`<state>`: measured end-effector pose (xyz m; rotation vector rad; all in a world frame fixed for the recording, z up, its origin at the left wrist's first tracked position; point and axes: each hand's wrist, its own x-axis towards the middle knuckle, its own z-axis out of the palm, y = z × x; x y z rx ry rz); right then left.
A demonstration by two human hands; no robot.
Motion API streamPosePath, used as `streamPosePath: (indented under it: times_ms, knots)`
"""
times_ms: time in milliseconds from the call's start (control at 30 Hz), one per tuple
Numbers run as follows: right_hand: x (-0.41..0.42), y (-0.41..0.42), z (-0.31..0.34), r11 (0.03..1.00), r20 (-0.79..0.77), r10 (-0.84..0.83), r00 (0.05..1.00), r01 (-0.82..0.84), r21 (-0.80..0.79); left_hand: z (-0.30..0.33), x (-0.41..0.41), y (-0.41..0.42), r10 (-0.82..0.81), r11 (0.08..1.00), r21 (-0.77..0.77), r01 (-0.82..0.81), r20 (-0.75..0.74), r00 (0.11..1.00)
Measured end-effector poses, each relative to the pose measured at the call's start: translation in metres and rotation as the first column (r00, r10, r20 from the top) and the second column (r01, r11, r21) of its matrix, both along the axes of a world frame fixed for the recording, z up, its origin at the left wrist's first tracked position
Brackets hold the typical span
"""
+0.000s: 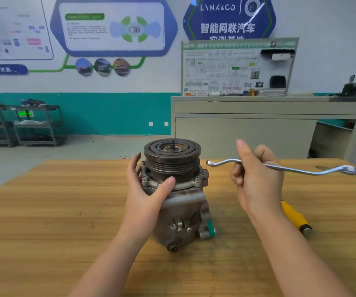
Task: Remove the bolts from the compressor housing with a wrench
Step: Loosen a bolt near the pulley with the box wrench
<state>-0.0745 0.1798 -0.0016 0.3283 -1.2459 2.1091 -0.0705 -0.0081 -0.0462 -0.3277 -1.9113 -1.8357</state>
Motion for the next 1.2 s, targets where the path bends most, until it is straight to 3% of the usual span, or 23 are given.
streamPosePath:
  times_ms: [100,167,300,433,500,533,600,667,733,767,833,900,967,1067,1133,1200]
  knots:
    - [0.008,-0.009,-0.002,0.917,-0.079,-0.235,0.969,0.248,0.313,-0.003,0.001,0.007,0.058,0.998,0.007,-0.058,-0.027,0.998]
    - [0.014,-0.014,-0.004,0.826,-0.192,-0.303,0.933,0.358,0.436,-0.005,0.002,0.011,0.091,0.996,0.015,-0.091,-0.038,0.995]
    - [0.021,-0.02,-0.003,0.636,-0.444,-0.382,0.81,0.58,0.509,-0.006,0.002,0.014,0.116,0.993,0.017,-0.115,-0.064,0.991]
    - [0.027,-0.032,-0.006,0.447,-0.627,-0.353,0.694,0.714,0.538,-0.006,0.001,0.013,0.134,0.991,-0.009,-0.135,-0.08,0.988]
    - [0.026,-0.035,-0.009,0.408,-0.678,-0.329,0.658,0.746,0.527,-0.006,0.001,0.012,0.133,0.991,-0.009,-0.134,-0.082,0.988]
    - [0.025,-0.034,-0.011,0.443,-0.661,-0.325,0.677,0.726,0.526,-0.005,0.001,0.011,0.13,0.991,-0.006,-0.131,-0.083,0.988]
    - [0.019,-0.023,-0.012,0.616,-0.536,-0.288,0.794,0.582,0.531,-0.005,0.001,0.01,0.115,0.993,0.005,-0.115,-0.088,0.99]
    - [0.01,-0.012,-0.009,0.804,-0.313,-0.188,0.931,0.329,0.495,-0.004,0.001,0.008,0.092,0.996,0.017,-0.091,-0.088,0.992]
    - [0.002,-0.005,-0.005,0.961,-0.013,0.026,1.0,-0.022,0.277,-0.003,0.0,0.006,0.061,0.998,0.032,-0.059,-0.079,0.995]
    - [-0.002,-0.004,-0.004,0.976,0.109,0.205,0.973,-0.211,0.05,-0.003,0.0,0.004,0.044,0.998,0.039,-0.042,-0.073,0.996]
    - [-0.012,-0.002,-0.007,0.855,0.195,0.449,0.872,-0.355,-0.378,-0.002,0.0,0.003,0.015,0.999,0.047,-0.012,-0.063,0.998]
    - [-0.016,0.001,-0.01,0.825,0.216,0.437,0.873,-0.294,-0.483,-0.001,0.0,0.004,-0.002,0.999,0.044,0.004,-0.06,0.998]
    - [-0.016,0.001,-0.011,0.912,0.211,0.287,0.934,-0.199,-0.36,-0.001,0.0,0.004,-0.003,0.999,0.043,0.006,-0.06,0.998]
    - [-0.007,-0.004,-0.008,0.997,0.079,-0.073,0.994,0.071,0.032,-0.001,0.0,0.004,-0.007,0.999,0.039,0.009,-0.057,0.998]
    - [0.0,-0.006,-0.008,0.924,-0.066,-0.237,0.969,0.245,0.294,-0.002,-0.001,0.004,-0.006,0.999,0.038,0.008,-0.061,0.998]
    - [0.006,-0.007,-0.008,0.811,-0.271,-0.276,0.922,0.375,0.449,-0.002,-0.001,0.004,-0.004,0.999,0.034,0.006,-0.064,0.998]
